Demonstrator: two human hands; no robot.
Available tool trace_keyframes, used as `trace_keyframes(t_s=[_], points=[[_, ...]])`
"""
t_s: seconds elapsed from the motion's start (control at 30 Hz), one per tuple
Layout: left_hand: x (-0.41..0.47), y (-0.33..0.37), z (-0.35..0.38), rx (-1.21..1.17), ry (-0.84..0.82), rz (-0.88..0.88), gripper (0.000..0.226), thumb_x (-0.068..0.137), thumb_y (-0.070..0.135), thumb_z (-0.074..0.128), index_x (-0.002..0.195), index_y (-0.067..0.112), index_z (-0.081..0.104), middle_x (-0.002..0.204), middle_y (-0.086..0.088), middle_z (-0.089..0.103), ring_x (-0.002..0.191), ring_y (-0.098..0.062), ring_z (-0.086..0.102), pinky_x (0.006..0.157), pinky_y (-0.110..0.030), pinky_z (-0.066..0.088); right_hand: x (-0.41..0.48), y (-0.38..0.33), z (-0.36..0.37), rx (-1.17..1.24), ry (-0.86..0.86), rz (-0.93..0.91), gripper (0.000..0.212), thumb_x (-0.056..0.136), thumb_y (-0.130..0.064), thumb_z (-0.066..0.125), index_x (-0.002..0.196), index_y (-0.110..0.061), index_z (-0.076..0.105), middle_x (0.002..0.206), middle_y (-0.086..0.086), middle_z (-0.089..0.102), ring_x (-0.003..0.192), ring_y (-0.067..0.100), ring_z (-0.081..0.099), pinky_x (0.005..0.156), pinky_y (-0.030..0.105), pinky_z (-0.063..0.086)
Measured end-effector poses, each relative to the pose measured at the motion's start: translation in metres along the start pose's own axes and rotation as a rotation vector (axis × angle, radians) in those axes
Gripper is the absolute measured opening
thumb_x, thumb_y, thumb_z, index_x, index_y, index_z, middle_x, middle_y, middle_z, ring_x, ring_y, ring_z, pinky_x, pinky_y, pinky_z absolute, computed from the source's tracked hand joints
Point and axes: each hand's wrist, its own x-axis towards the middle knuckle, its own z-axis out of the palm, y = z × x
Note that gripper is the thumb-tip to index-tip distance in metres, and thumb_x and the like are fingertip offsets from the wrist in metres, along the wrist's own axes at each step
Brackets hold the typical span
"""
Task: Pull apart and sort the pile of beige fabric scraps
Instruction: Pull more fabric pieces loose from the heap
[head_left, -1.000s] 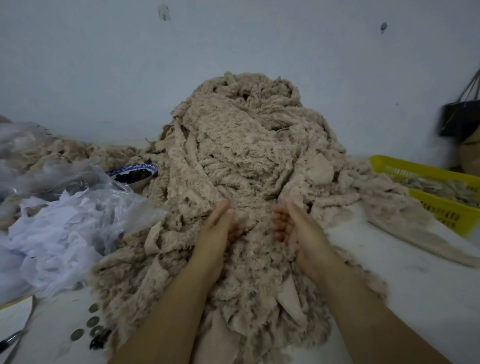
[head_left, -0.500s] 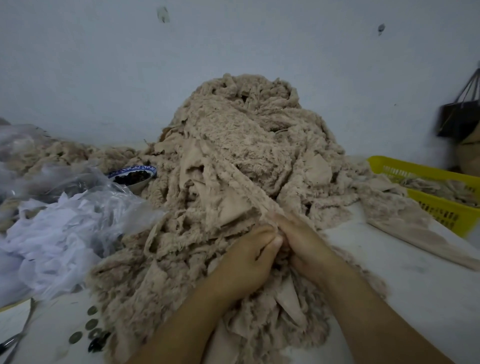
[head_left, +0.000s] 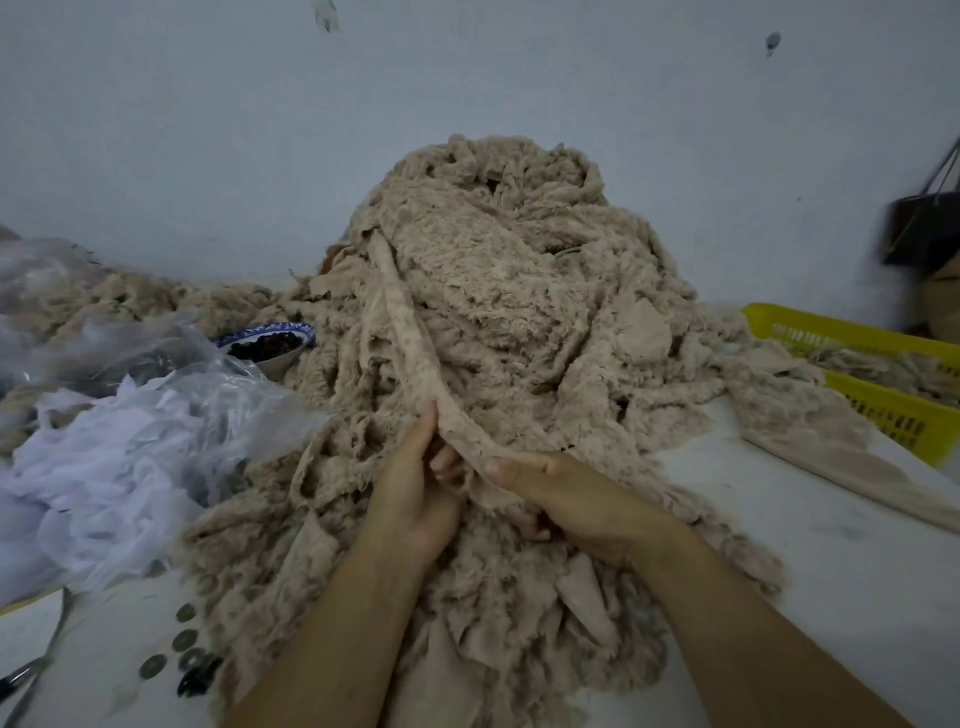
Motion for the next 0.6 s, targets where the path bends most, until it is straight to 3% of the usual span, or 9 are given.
trace_keyframes(t_s=[0.07, 0.13, 0.2, 0.27, 0.33, 0.37, 0.47, 0.53, 0.6], points=[[0.001, -0.001, 0.000, -0.116, 0.026, -0.022, 0.038, 0.098, 0.037, 0.052, 0.067, 0.015, 0.056, 0.041, 0.005, 0.031, 0.041, -0.008, 0.034, 0.058, -0.024, 0.043, 0.001, 0.005, 0.001, 0.037, 0.006, -0.003, 0.038, 0.091, -0.048, 0.062, 0.079, -0.012, 0.056, 0.056, -0.002, 0.046, 0.051, 0.010, 0.039, 0.050, 0.020, 0.036], [0.000, 0.000, 0.002, -0.032, 0.071, -0.020, 0.046, 0.104, 0.032, 0.047, 0.061, 0.015, 0.053, 0.041, 0.004, 0.029, 0.042, -0.009, 0.031, 0.063, -0.026, 0.039, 0.003, 0.007, 0.002, 0.069, 0.034, -0.008, 0.040, 0.089, -0.051, 0.063, 0.070, -0.016, 0.058, 0.058, -0.002, 0.053, 0.054, 0.012, 0.046, 0.051, 0.021, 0.040], [-0.003, 0.001, 0.007, 0.335, 0.107, 0.123, 0.043, 0.103, 0.019, 0.047, 0.060, 0.019, 0.048, 0.043, 0.006, 0.037, 0.043, -0.007, 0.033, 0.053, -0.021, 0.036, 0.006, 0.007, 0.002, 0.161, 0.148, -0.031, 0.040, 0.090, -0.053, 0.059, 0.085, -0.015, 0.072, 0.076, 0.001, 0.070, 0.068, 0.017, 0.064, 0.064, 0.023, 0.050], [-0.009, -0.006, 0.013, 0.879, 0.057, 0.337, 0.046, 0.099, 0.011, 0.049, 0.056, 0.026, 0.045, 0.047, 0.014, 0.045, 0.045, 0.000, 0.037, 0.048, -0.018, 0.034, 0.010, 0.006, -0.002, 0.265, 0.337, -0.068, 0.054, 0.079, -0.062, 0.058, 0.102, -0.015, 0.072, 0.096, 0.004, 0.075, 0.089, 0.015, 0.071, 0.083, 0.028, 0.054], [-0.020, -0.024, 0.019, 1.235, -0.177, 0.378, 0.039, 0.093, 0.017, 0.055, 0.056, 0.024, 0.046, 0.051, 0.018, 0.049, 0.050, 0.003, 0.041, 0.053, -0.021, 0.036, 0.011, 0.004, -0.007, 0.150, 0.468, -0.088, 0.063, 0.068, -0.074, 0.057, 0.097, -0.020, 0.068, 0.094, 0.000, 0.073, 0.090, 0.008, 0.069, 0.081, 0.022, 0.053], [-0.025, -0.034, 0.022, 1.333, -0.309, 0.339, 0.033, 0.089, 0.024, 0.056, 0.058, 0.023, 0.046, 0.052, 0.016, 0.049, 0.051, 0.002, 0.041, 0.054, -0.021, 0.036, 0.010, 0.002, -0.010, 0.087, 0.473, -0.075, 0.054, 0.070, -0.073, 0.058, 0.092, -0.025, 0.068, 0.091, -0.005, 0.073, 0.088, 0.005, 0.068, 0.076, 0.017, 0.051], [-0.027, -0.048, 0.021, 1.414, -0.477, 0.317, 0.034, 0.090, 0.022, 0.057, 0.059, 0.025, 0.042, 0.053, 0.015, 0.047, 0.049, -0.001, 0.040, 0.049, -0.014, 0.029, 0.007, 0.004, -0.019, 0.056, 0.377, 0.003, 0.022, 0.093, -0.042, 0.063, 0.077, -0.027, 0.067, 0.077, -0.002, 0.066, 0.071, 0.011, 0.063, 0.059, 0.015, 0.047], [-0.026, -0.047, 0.020, 1.418, -0.475, 0.354, 0.035, 0.092, 0.016, 0.058, 0.062, 0.026, 0.045, 0.054, 0.017, 0.048, 0.051, 0.000, 0.042, 0.049, -0.012, 0.031, 0.006, 0.005, -0.021, 0.010, 0.400, 0.028, 0.020, 0.099, -0.027, 0.058, 0.081, -0.019, 0.059, 0.069, 0.000, 0.056, 0.065, 0.015, 0.052, 0.053, 0.019, 0.043], [-0.027, -0.044, 0.020, 1.374, -0.427, 0.369, 0.030, 0.095, 0.017, 0.058, 0.067, 0.025, 0.052, 0.058, 0.019, 0.051, 0.054, 0.002, 0.045, 0.052, -0.011, 0.034, 0.008, 0.007, -0.021, 0.017, 0.497, 0.019, 0.023, 0.102, -0.027, 0.053, 0.086, -0.011, 0.057, 0.073, 0.005, 0.060, 0.069, 0.017, 0.054, 0.059, 0.024, 0.050]])
